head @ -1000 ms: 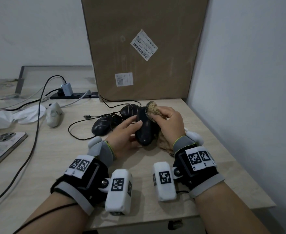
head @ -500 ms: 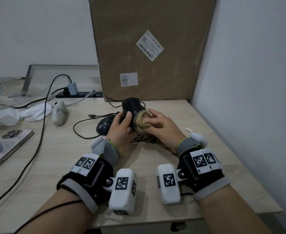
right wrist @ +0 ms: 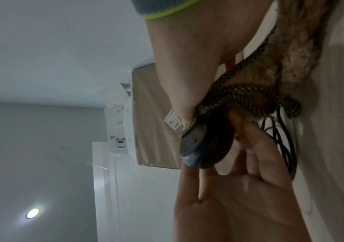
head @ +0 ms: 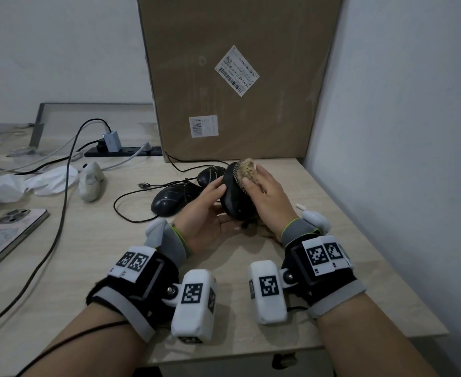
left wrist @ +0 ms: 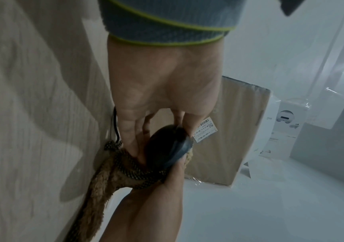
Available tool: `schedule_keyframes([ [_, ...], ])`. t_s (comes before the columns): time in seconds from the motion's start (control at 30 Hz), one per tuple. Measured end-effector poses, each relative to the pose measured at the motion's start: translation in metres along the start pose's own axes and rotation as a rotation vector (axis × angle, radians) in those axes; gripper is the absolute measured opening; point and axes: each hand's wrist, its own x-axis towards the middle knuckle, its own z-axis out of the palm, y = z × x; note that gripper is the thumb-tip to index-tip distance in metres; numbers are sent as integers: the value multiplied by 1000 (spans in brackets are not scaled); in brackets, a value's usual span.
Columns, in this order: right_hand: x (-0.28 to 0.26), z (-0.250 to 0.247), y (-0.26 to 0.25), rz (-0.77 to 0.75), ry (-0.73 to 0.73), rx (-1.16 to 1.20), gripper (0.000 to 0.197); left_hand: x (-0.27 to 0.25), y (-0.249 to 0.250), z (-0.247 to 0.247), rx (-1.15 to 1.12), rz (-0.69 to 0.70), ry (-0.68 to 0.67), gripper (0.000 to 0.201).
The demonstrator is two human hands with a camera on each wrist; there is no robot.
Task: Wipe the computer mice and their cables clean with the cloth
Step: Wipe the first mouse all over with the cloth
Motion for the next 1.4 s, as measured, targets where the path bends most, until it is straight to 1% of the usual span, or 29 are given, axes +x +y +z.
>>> schedule_keyframes([
  [0.07, 1, -1, 0, -33, 70, 70, 41, -1, -1, 1, 10, -39, -57, 40],
  [0.13, 2, -1, 0, -46, 72, 108, 40, 0, -3, 1, 14, -50, -70, 41],
  [0.2, 0, 0, -1, -25, -4, 89, 45, 2, -4, 0, 10, -17, -41, 42],
  [0.27, -3, 2, -5, -20, -127, 76, 47, 4, -3, -2, -9, 40, 3, 41],
  [0.37, -8, 4, -8, -65, -280, 135, 47, 9, -1, -7, -59, 125, 74, 40],
  [0.47, -11, 4, -9, -119, -353, 116, 48, 10, 1, -11, -71, 210, 156, 39],
  [0.57, -11, 3, -10, -128, -352, 110, 49, 12, 0, -13, -91, 226, 183, 36],
  [0.7, -10, 5, -8, -38, -301, 131, 46, 8, 0, -10, -32, 127, 113, 33],
  [0.8, -7, 4, -6, 6, -175, 196, 43, 3, -1, -5, 79, 40, 32, 36],
  [0.87, -6, 1, -8, 20, -82, 234, 36, 0, -1, -3, 132, 4, -8, 38],
  [0.9, -6, 0, -9, 22, -61, 249, 34, -1, -2, -3, 148, -2, -15, 38],
  [0.97, -7, 1, -12, 28, -90, 263, 35, 0, -3, -3, 153, 23, 4, 40],
  [1.1, -12, 5, -12, 8, -274, 245, 34, 6, -5, -7, 47, 124, 90, 41],
  [1.17, -15, 5, -13, -21, -315, 238, 31, 7, -3, -10, -8, 159, 118, 38],
  [1.23, -16, 4, -14, -60, -302, 203, 32, 8, -2, -12, -24, 177, 131, 35],
  [1.33, -15, 3, -14, -72, -240, 175, 28, 9, -1, -12, -33, 171, 135, 28],
  [1.4, -13, 3, -11, -63, -167, 168, 23, 11, 0, -12, -19, 159, 158, 31],
])
